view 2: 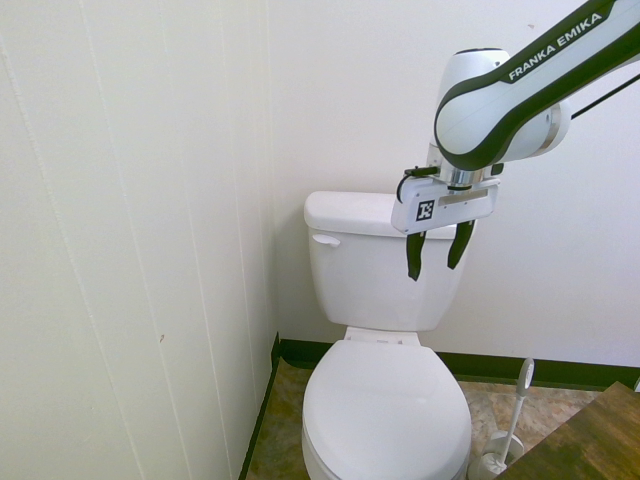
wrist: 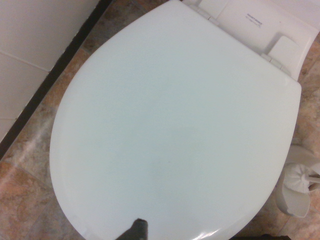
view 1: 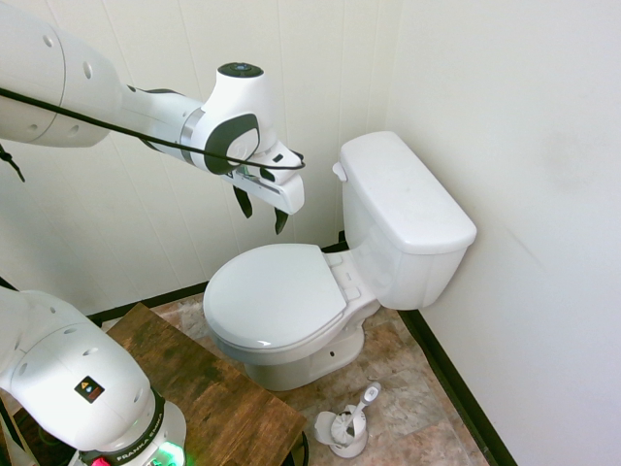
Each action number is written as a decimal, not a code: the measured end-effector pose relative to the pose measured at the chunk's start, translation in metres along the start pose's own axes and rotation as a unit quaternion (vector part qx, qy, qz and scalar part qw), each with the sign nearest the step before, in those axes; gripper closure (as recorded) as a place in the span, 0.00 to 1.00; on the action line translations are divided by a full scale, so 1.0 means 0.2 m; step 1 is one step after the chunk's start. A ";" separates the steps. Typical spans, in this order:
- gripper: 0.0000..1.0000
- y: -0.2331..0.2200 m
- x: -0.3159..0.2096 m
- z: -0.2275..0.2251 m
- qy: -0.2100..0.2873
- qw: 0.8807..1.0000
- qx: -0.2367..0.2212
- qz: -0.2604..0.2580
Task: Flush the toilet
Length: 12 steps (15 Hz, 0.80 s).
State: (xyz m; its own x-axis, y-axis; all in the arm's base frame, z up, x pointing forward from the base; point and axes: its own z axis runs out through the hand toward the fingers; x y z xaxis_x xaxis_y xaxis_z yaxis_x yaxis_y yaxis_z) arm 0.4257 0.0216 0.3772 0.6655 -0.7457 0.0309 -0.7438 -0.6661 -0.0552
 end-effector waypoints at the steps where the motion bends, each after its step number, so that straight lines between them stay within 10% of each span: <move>1: 0.00 0.00 0.00 0.00 0.000 1.000 -0.001 -0.001; 12: 0.00 -0.57 0.28 -0.03 0.039 0.994 0.067 0.078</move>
State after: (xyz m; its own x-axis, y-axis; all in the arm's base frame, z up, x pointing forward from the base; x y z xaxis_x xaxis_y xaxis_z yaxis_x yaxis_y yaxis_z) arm 0.5475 0.0547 0.3906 0.5327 -0.8417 0.0883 -0.8190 -0.5389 -0.1972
